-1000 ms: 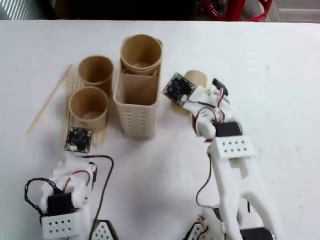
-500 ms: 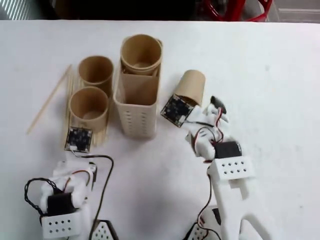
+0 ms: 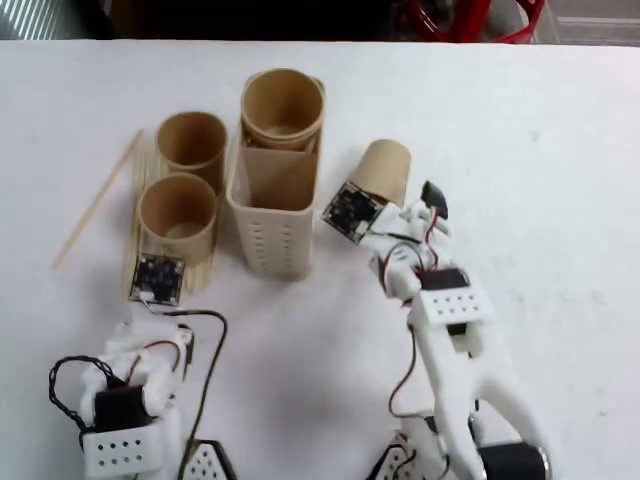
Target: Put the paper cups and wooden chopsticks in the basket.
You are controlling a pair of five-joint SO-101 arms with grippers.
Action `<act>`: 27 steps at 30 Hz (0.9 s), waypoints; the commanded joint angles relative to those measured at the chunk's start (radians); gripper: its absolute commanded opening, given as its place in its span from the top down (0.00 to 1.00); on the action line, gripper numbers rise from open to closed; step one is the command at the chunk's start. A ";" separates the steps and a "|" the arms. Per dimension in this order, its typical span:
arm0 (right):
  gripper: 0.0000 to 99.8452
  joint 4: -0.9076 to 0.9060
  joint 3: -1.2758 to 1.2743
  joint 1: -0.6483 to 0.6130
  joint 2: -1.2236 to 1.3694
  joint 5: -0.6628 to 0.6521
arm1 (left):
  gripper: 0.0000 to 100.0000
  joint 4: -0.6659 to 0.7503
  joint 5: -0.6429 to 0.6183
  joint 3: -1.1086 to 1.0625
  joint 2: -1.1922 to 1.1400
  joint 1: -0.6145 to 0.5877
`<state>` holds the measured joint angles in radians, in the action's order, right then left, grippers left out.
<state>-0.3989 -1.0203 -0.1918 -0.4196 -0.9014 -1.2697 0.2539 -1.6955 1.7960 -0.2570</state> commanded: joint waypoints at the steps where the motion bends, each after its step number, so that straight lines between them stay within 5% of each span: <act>1: 0.64 0.041 0.095 0.013 0.065 -0.003 | 0.89 -0.006 0.003 0.002 0.008 0.010; 11: 0.64 0.039 0.290 0.016 0.243 -0.003 | 0.89 -0.006 0.003 0.002 0.008 0.010; 22: 0.75 0.031 0.497 0.061 0.478 0.106 | 0.89 -0.006 0.003 0.002 0.008 0.010; 27: 0.95 0.036 0.512 0.120 0.489 0.201 | 0.89 -0.006 0.003 0.002 0.008 0.010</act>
<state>-0.3775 -0.5708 -0.1059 0.0760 -0.7419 -1.2697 0.2539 -1.6955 1.7960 -0.2570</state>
